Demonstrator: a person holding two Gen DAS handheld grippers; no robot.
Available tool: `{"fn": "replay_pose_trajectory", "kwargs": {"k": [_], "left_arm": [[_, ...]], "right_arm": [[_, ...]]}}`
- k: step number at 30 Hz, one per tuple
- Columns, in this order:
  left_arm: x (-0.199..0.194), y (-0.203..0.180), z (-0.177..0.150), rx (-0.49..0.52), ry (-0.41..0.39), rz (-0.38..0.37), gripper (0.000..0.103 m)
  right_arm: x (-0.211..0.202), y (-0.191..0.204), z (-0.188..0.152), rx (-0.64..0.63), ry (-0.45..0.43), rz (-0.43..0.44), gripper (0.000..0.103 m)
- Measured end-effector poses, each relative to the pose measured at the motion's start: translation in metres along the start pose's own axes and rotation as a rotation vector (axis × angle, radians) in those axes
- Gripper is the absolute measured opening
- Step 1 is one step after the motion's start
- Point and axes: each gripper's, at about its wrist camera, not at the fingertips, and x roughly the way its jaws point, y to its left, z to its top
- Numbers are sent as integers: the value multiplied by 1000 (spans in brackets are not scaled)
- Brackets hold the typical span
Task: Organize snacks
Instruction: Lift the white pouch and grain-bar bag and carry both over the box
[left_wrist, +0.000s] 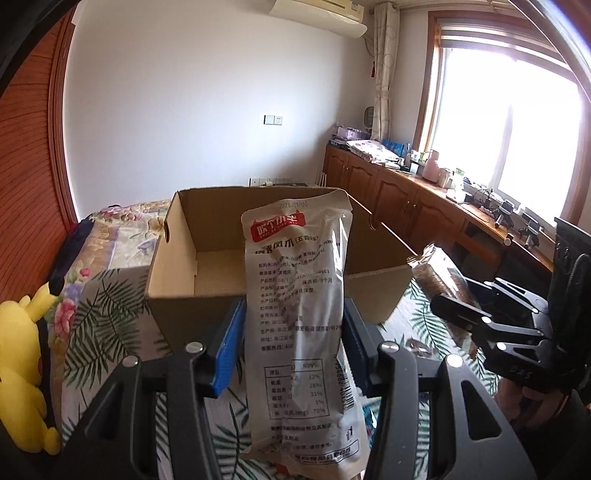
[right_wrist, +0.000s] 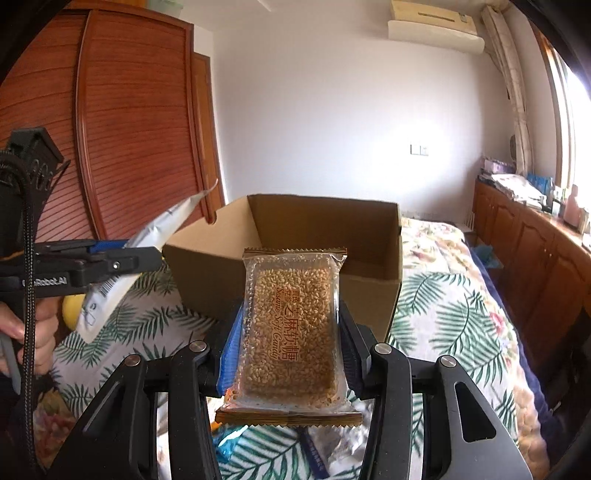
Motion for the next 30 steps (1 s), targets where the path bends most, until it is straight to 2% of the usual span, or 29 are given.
{"fn": "replay_pose_trajectory", "kwargs": {"k": [15, 30], "left_arm": [[48, 36, 57, 4, -18, 13, 49], [100, 68, 82, -33, 29, 71, 50]], "right_arm": [[42, -8, 47, -58, -17, 0, 46], [99, -9, 69, -60, 9, 4, 46]]}}
